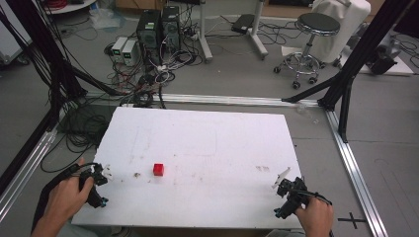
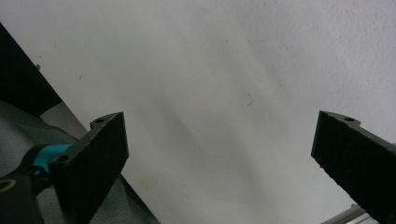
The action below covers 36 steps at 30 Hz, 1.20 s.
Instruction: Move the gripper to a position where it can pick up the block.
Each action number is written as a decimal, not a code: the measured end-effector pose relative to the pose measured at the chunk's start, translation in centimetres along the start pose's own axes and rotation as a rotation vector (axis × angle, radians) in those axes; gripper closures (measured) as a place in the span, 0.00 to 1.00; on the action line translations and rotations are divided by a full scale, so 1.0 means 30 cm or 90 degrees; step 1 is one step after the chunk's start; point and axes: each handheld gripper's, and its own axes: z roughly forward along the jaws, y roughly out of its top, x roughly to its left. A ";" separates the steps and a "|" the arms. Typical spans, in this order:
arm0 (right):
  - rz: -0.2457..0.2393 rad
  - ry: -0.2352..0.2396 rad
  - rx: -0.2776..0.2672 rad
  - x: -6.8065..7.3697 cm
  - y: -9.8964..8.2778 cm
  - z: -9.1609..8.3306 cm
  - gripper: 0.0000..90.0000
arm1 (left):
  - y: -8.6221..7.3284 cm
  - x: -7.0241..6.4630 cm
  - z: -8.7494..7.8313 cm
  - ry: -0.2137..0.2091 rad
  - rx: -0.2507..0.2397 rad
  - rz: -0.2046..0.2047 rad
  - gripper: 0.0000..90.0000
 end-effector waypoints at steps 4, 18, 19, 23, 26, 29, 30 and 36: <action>-0.006 0.000 -0.001 0.000 0.005 0.001 0.03 | 0.003 0.010 -0.002 0.029 -0.010 0.038 0.25; -0.011 0.001 -0.005 -0.002 0.007 0.003 0.03 | 0.063 0.062 -0.055 0.012 -0.002 0.191 0.25; -0.008 0.002 -0.006 -0.001 0.006 0.003 0.03 | 0.074 0.065 -0.063 0.000 -0.002 0.209 0.25; -0.008 0.001 -0.007 -0.002 0.006 0.004 0.03 | 0.101 0.071 -0.072 -0.015 0.006 0.250 0.25; -0.013 0.002 -0.007 -0.002 0.010 0.004 0.03 | 0.117 0.073 -0.077 -0.019 0.011 0.267 0.25; -0.013 0.003 -0.008 -0.001 0.013 0.004 0.03 | 0.146 0.075 -0.091 -0.030 0.012 0.287 0.25; -0.014 0.003 -0.008 -0.001 0.013 0.003 0.03 | 0.160 0.079 -0.098 -0.029 0.012 0.299 0.25; -0.013 0.003 -0.011 -0.004 0.007 0.002 0.03 | 0.219 0.095 -0.122 -0.027 0.020 0.314 0.25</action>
